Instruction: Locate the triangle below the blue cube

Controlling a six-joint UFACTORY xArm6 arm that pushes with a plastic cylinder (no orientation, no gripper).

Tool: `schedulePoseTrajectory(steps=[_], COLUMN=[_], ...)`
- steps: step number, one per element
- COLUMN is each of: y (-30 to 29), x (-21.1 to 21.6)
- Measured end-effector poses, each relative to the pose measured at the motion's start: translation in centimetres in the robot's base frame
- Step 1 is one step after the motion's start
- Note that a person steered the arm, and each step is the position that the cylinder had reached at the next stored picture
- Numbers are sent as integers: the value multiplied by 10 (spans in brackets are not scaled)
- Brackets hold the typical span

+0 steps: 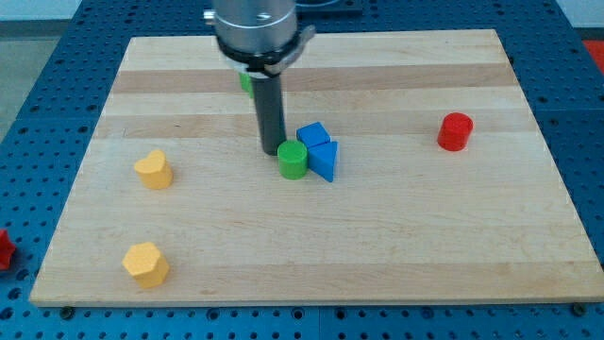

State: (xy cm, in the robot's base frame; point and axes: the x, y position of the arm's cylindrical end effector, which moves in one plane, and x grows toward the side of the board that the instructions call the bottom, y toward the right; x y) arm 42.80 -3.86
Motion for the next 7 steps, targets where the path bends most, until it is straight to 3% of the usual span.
schedulePoseTrajectory(steps=[2,3,4,5,6,7], y=[130,110,144,176,51,-32], x=[0,7,21,61,74,74])
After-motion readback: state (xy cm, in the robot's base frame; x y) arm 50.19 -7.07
